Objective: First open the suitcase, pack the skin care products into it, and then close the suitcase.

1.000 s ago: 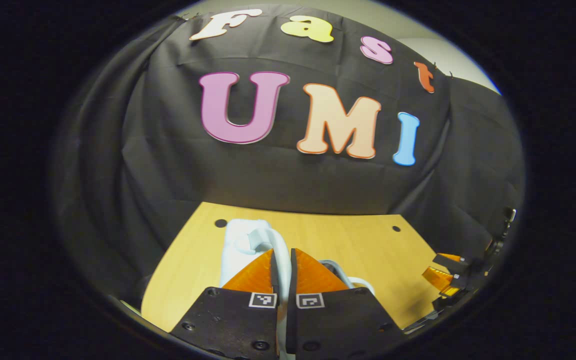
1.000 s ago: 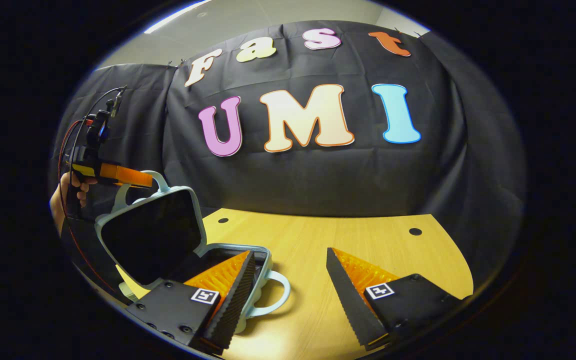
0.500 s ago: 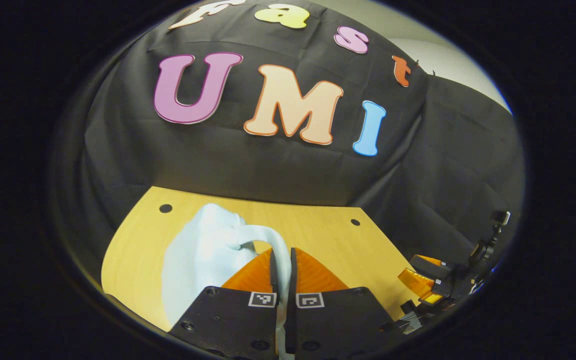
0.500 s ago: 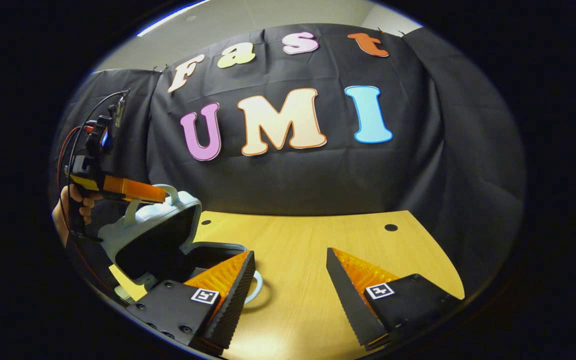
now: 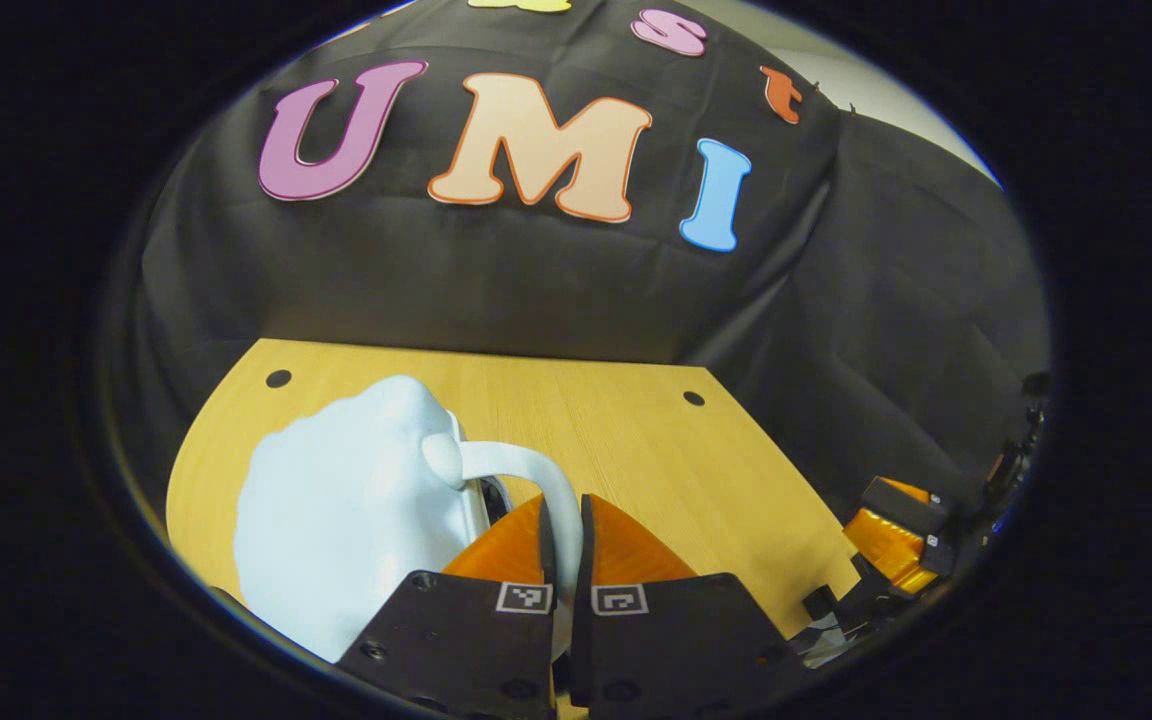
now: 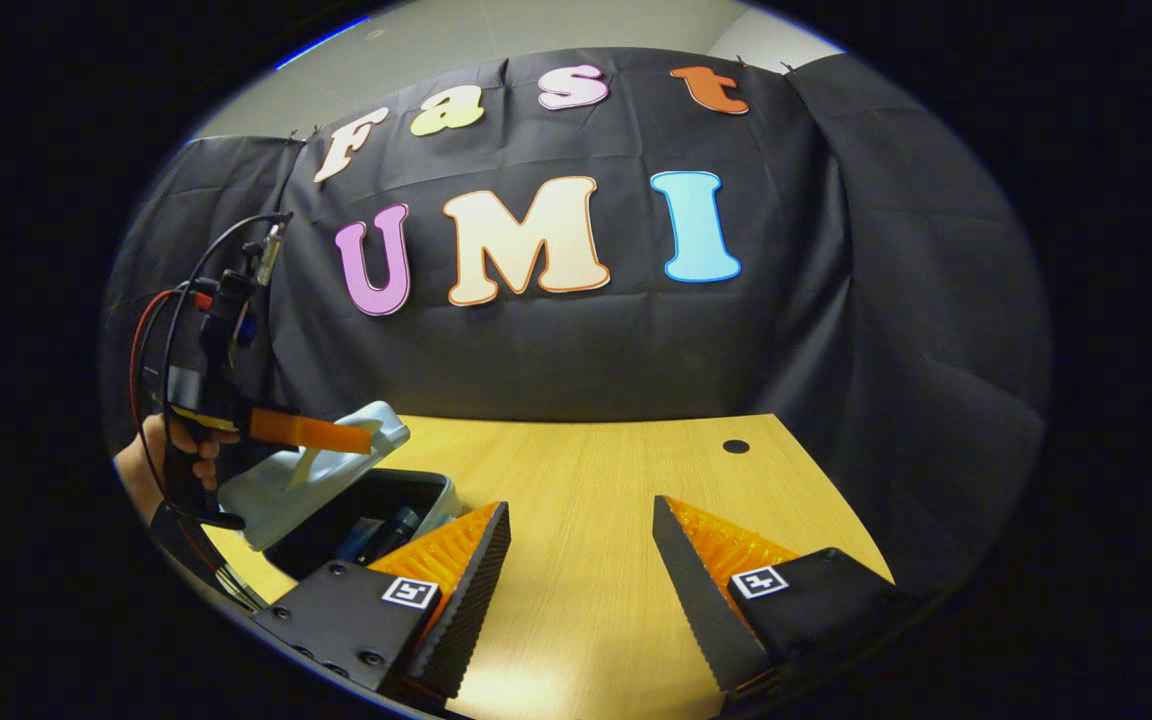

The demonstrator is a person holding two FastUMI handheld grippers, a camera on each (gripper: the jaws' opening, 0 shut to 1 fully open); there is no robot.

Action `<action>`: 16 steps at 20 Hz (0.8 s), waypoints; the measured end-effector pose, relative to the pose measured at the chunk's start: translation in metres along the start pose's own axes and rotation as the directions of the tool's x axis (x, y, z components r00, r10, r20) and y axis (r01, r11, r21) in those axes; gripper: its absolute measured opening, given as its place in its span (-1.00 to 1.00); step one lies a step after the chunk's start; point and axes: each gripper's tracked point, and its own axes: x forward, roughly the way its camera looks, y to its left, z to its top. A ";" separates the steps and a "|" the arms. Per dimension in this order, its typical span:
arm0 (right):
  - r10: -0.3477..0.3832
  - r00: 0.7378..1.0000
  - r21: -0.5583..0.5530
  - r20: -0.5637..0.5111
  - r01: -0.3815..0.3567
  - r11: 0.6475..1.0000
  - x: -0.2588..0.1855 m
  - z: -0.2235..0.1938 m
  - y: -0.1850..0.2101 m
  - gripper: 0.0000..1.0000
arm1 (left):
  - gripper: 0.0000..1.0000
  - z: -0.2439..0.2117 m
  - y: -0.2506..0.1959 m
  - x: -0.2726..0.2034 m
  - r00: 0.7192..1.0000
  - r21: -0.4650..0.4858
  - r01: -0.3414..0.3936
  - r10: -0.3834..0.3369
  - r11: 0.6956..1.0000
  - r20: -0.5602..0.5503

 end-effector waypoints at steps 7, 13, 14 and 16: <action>-0.029 1.000 -0.014 -0.010 0.029 0.999 -0.015 -0.003 -0.034 0.81 | -0.95 -0.063 -0.018 0.040 0.993 0.022 -0.031 0.034 0.999 -0.113; 0.004 1.000 -0.032 -0.010 -0.005 0.999 -0.023 -0.003 -0.053 0.89 | 0.13 -0.067 -0.025 0.050 0.991 0.009 -0.130 0.130 0.991 -0.036; 0.015 1.000 -0.029 0.001 -0.015 0.999 -0.022 0.001 -0.053 0.95 | 0.56 -0.055 -0.026 0.042 0.986 0.022 -0.165 0.165 0.986 0.012; 0.026 0.999 -0.014 0.027 -0.026 1.000 -0.019 0.013 -0.053 0.94 | 0.94 -0.031 -0.031 0.022 0.969 0.047 -0.221 0.213 0.974 0.127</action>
